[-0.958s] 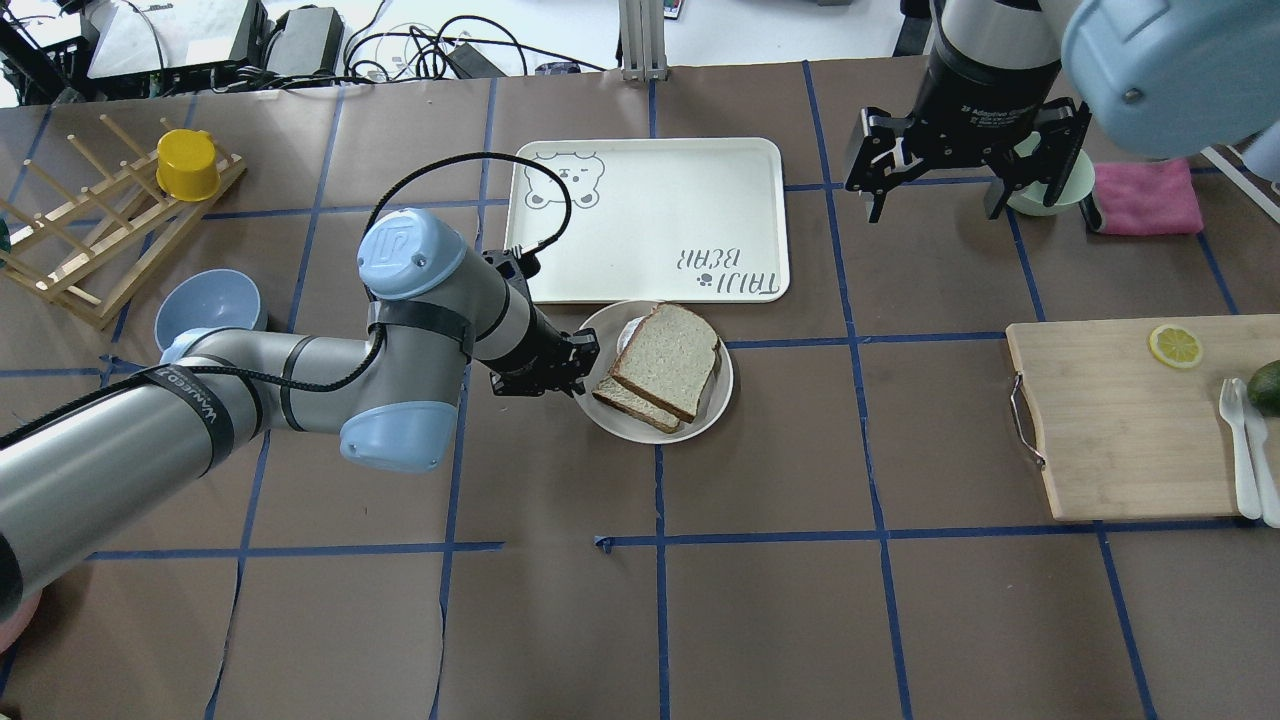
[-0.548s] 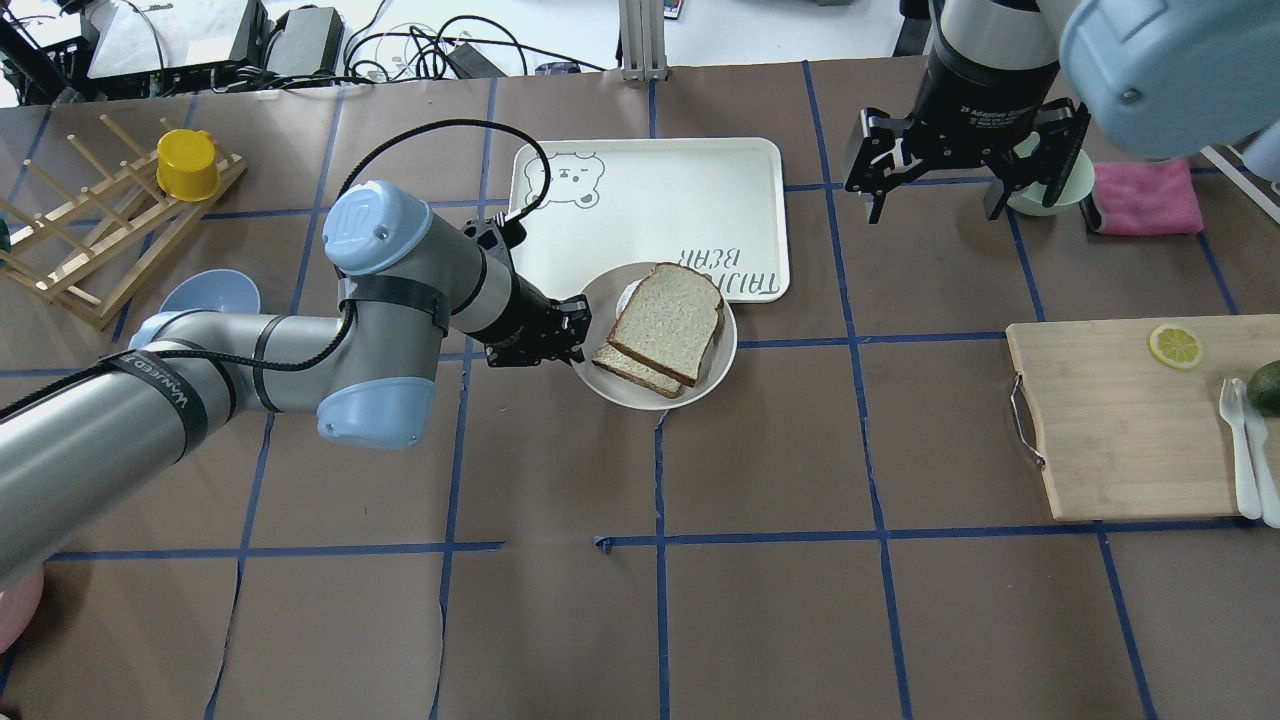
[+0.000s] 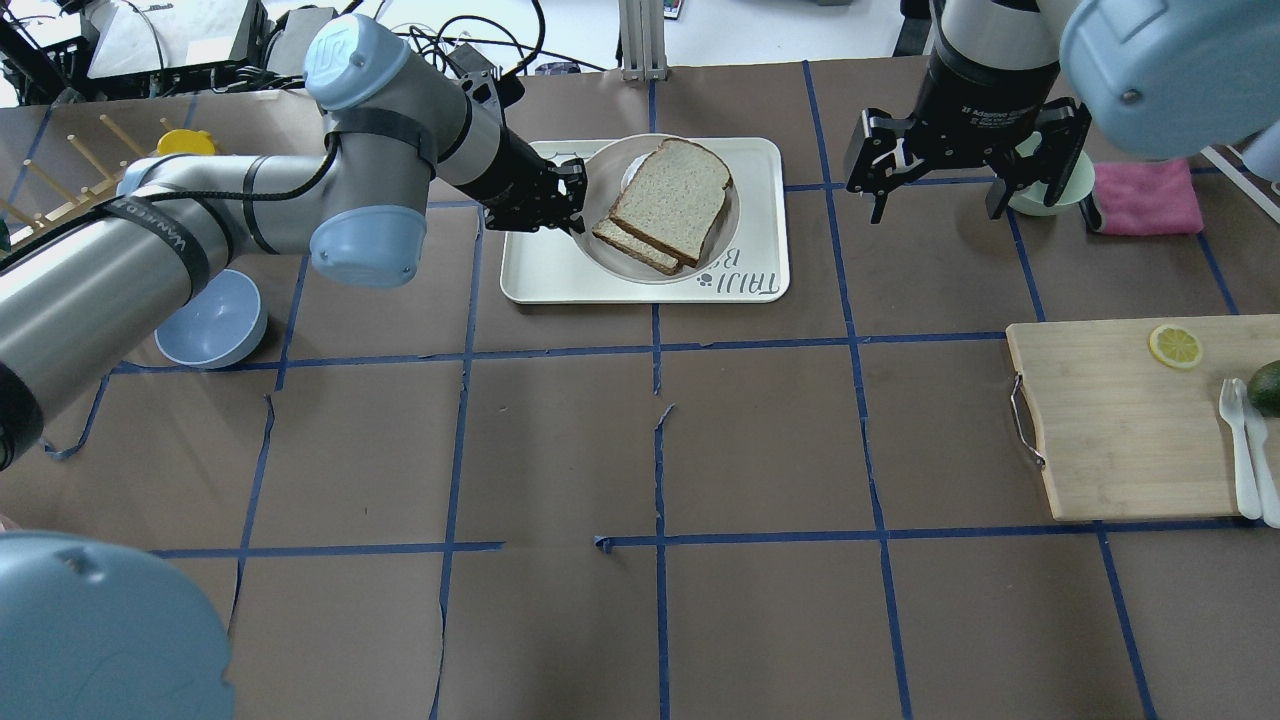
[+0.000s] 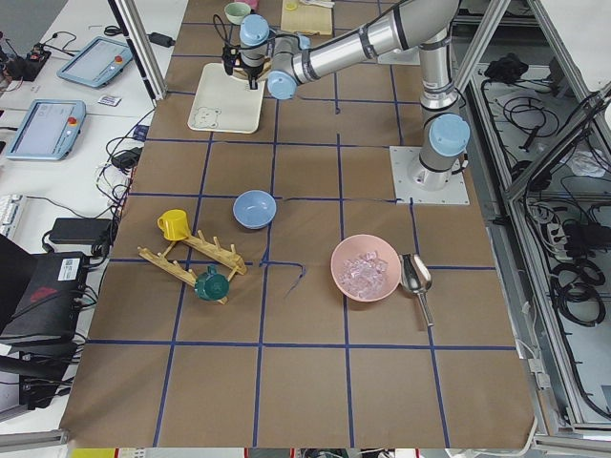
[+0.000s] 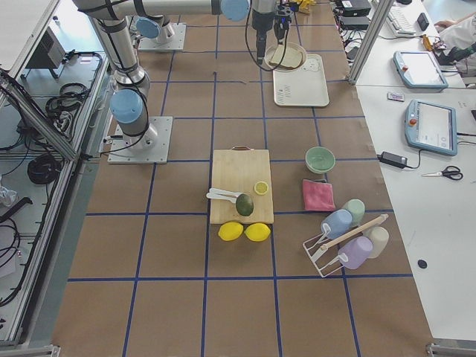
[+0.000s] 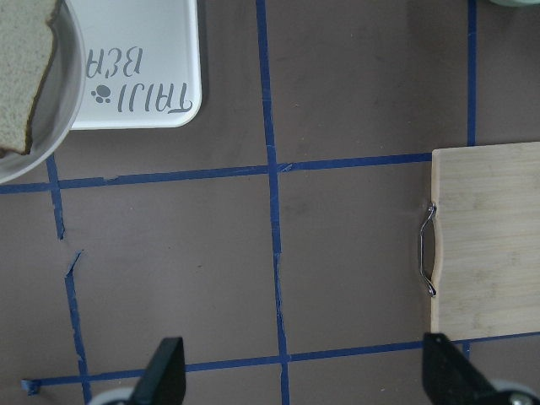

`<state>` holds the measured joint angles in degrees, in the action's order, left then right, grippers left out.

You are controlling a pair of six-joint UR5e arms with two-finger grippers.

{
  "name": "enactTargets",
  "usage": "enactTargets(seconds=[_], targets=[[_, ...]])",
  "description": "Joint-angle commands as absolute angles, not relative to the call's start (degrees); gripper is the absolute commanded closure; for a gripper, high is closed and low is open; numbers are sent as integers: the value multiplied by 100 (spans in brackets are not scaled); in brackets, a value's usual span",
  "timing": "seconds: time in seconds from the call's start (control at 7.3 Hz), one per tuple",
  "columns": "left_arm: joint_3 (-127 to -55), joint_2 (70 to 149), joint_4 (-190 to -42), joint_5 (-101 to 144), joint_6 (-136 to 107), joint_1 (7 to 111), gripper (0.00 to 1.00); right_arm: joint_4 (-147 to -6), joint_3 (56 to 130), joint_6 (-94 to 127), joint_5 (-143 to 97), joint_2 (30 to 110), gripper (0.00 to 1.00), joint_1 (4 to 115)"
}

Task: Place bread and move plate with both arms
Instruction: 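Slide the plate with the left gripper onto the cream tray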

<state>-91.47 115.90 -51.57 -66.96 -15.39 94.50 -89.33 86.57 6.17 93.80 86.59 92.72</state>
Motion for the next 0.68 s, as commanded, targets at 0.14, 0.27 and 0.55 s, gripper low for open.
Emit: enactTargets(seconds=[0.14, 0.27, 0.55], targets=[[-8131, 12610, -5414, -6741, -1530, 9440, 100, -8921, 8657, 633, 9387, 8666, 0, 9272], [-8112, 12830, -5353, -6741, -1529, 9448, 100, -8930, 8657, 633, 9387, 8666, 0, 9272], [-8130, 13042, -5326, -6802, -1529, 9448, 100, -8930, 8657, 633, 9387, 8666, 0, 9272]])
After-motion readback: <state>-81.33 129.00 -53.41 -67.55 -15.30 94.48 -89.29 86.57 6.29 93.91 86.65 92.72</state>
